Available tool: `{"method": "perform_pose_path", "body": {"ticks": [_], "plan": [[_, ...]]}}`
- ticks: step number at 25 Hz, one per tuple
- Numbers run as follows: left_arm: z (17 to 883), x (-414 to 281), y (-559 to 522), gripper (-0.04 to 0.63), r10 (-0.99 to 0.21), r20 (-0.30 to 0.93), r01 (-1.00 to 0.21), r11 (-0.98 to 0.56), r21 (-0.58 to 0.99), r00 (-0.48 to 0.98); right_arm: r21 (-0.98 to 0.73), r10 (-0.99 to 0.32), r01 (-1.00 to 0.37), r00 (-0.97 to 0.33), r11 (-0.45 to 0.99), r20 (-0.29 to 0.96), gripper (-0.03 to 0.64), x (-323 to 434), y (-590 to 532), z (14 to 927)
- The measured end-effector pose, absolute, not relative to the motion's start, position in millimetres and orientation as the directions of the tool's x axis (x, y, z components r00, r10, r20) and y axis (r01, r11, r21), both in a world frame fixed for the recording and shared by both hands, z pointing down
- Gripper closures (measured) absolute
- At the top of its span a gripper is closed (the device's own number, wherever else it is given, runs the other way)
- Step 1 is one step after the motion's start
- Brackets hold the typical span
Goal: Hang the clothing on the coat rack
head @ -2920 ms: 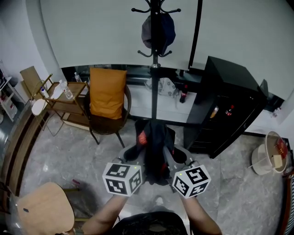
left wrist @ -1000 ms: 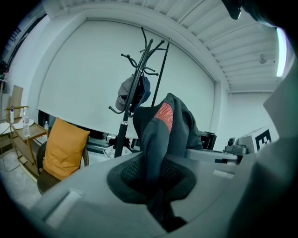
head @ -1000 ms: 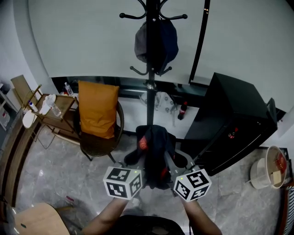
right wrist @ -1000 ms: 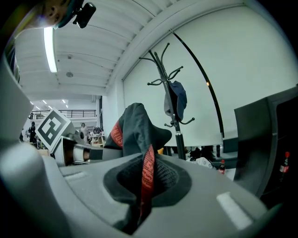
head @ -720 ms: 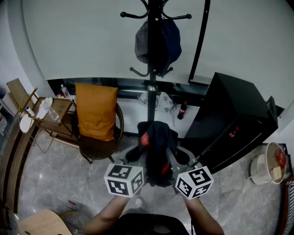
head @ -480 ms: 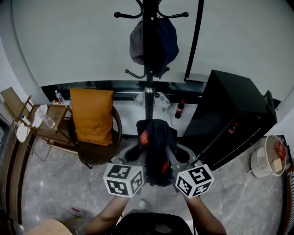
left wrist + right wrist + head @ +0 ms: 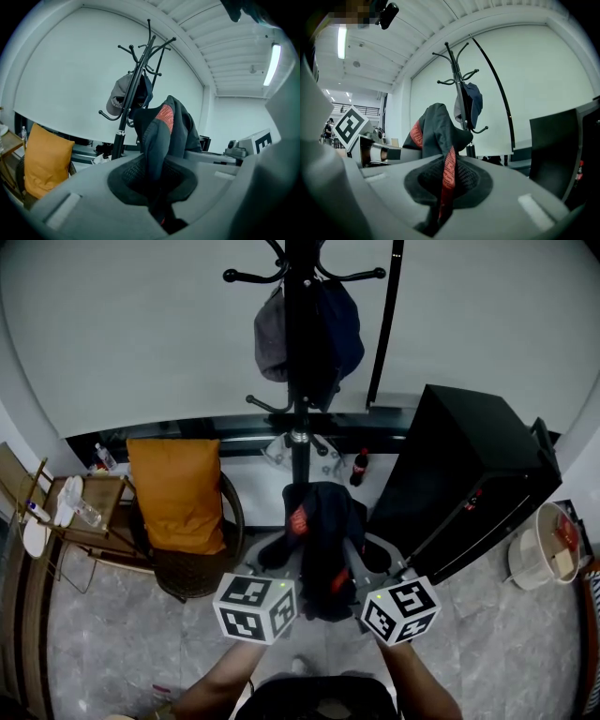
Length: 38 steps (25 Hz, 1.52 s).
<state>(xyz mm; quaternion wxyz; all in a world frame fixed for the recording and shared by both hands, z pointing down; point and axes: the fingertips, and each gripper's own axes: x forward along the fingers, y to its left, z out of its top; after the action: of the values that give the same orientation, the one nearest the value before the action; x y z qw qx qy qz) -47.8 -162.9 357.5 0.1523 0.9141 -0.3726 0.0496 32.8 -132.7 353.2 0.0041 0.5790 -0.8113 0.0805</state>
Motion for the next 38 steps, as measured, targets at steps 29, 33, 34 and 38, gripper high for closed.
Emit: {"method": "perform_pose_path", "body": {"ticks": [29,33,34,38], "plan": [[350,-9,-238,0.563,-0.728,0.193,-0.752,-0.626,0.208,0.658,-0.124,-0.913,-0.909,-0.406,0.397,0.052,0.595,73,-214,346],[350,-6,-249,0.563,-0.738,0.194,-0.763,-0.613,0.207,0.646,-0.128,-0.906,-0.902,-0.421,0.412,0.048,0.595,75,-227,345],[350,-5,-252,0.563,-0.741,0.195,-0.765,-0.610,0.207,0.643,-0.128,-0.904,-0.900,-0.425,0.416,0.047,0.595,76,-229,345],[350,-1,-261,0.563,-0.747,0.194,-0.771,-0.603,0.206,0.636,-0.134,-0.900,-0.895,-0.433,0.424,0.045,0.597,80,-240,346]]}}
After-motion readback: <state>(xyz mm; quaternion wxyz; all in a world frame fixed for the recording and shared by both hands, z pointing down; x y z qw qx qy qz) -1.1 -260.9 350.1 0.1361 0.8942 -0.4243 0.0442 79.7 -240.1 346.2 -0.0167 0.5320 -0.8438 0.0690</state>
